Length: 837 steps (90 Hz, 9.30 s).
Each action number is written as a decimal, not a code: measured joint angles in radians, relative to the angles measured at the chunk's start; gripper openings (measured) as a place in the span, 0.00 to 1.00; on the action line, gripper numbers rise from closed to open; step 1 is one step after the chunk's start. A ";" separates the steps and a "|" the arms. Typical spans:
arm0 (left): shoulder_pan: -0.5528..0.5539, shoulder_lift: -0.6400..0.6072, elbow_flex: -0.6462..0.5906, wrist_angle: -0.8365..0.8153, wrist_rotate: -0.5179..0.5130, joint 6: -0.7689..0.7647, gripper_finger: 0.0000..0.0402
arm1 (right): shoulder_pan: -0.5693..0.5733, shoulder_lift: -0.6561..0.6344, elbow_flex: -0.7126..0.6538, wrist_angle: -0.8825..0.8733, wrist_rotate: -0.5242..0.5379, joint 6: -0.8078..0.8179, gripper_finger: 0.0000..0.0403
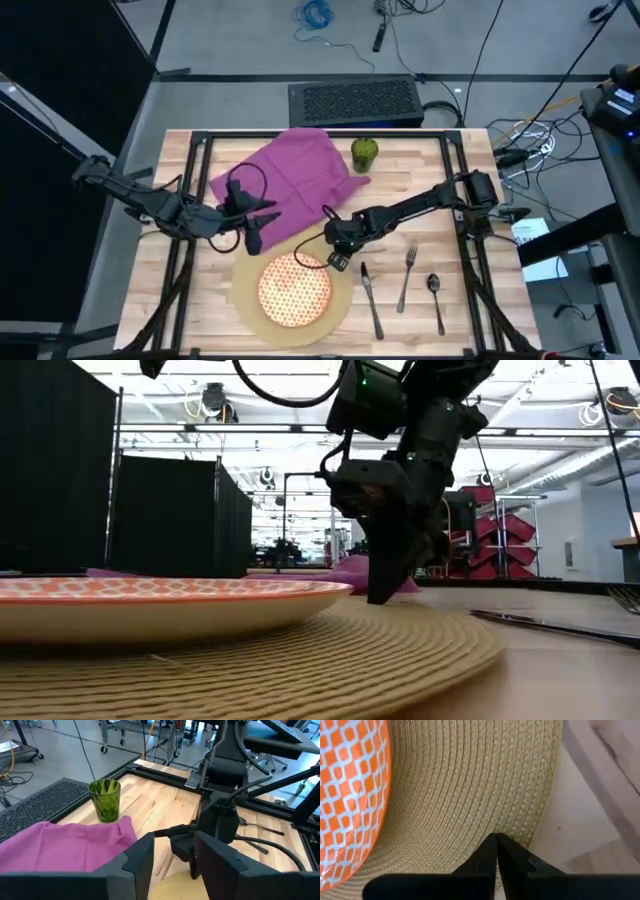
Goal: Set table place
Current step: Adjust the brown placemat, then fold the purple table napkin
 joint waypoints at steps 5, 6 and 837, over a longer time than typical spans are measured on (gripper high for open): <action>0.000 0.000 0.000 -0.001 0.000 0.000 0.32 | -0.003 0.000 0.000 -0.024 0.002 -0.005 0.00; 0.000 0.000 0.000 -0.002 0.000 0.000 0.32 | -0.004 0.000 0.000 -0.030 0.003 -0.006 0.00; 1.063 0.023 -0.287 0.156 0.702 0.035 0.32 | -0.664 0.369 1.180 -0.761 -0.288 -0.804 0.00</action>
